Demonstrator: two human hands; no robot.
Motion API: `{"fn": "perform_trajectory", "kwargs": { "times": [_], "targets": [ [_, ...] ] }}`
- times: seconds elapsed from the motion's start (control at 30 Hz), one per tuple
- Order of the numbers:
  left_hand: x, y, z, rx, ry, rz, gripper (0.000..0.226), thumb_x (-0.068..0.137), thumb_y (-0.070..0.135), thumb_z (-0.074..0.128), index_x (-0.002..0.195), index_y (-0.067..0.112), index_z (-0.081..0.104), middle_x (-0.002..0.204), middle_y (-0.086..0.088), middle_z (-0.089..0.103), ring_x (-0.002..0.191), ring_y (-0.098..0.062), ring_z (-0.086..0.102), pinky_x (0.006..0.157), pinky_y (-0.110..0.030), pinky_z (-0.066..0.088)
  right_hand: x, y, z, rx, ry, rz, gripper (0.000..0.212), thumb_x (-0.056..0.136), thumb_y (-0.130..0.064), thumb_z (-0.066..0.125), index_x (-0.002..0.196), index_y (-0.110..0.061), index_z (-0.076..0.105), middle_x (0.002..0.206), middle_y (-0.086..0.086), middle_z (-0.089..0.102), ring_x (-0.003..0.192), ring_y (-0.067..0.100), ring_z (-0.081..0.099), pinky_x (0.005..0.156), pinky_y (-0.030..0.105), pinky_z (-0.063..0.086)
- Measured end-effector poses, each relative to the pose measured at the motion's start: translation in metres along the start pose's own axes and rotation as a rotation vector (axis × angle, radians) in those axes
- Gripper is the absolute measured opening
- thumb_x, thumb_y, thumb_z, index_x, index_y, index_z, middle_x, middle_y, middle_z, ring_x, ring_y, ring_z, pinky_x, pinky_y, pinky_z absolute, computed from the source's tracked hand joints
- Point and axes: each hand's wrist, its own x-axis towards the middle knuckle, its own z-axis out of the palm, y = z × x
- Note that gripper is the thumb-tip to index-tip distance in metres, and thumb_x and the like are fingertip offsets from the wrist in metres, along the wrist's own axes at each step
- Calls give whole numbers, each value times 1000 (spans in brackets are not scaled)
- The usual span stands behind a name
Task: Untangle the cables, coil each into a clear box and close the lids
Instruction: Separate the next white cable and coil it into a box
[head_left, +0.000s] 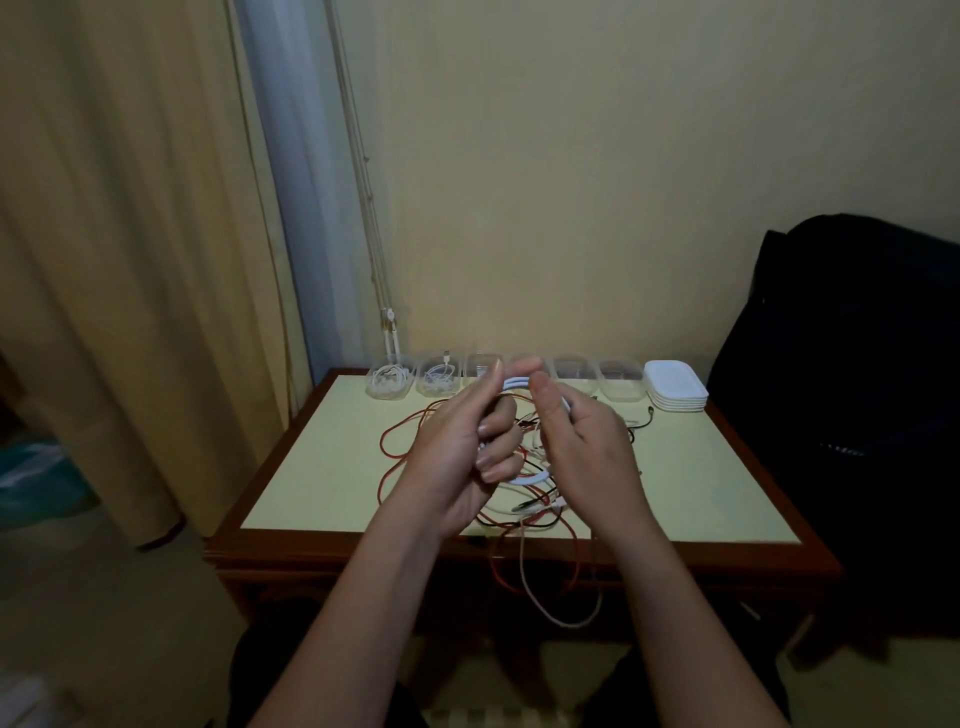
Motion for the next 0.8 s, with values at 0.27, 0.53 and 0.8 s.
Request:
{"fn": "perform_trajectory", "kwargs": {
  "times": [0.27, 0.53, 0.8],
  "targets": [
    [7, 14, -9, -16, 141, 79, 31, 104, 27, 45, 113, 4, 63, 53, 8, 19, 36, -1, 16, 32, -16, 11, 19, 0, -9, -3, -187, 7, 47, 94, -62, 49, 73, -21, 57, 63, -4, 51, 58, 8, 45, 56, 26, 36],
    [1, 55, -63, -635, 94, 108, 28, 103, 28, 49, 108, 6, 66, 52, 8, 31, 33, -5, 22, 28, -22, 27, 20, 39, -50, -3, -184, 87, 41, 92, -48, 66, 70, -17, 54, 60, -10, 42, 57, 10, 37, 59, 30, 33],
    [-3, 62, -71, -679, 160, 223, 32, 102, 24, 44, 120, 7, 64, 54, 8, 29, 39, -7, 20, 33, -20, 19, 10, 64, -52, -87, -24, 72, 14, 94, -26, 70, 81, -28, 68, 78, -9, 70, 68, 14, 59, 65, 30, 46]
  ]
}}
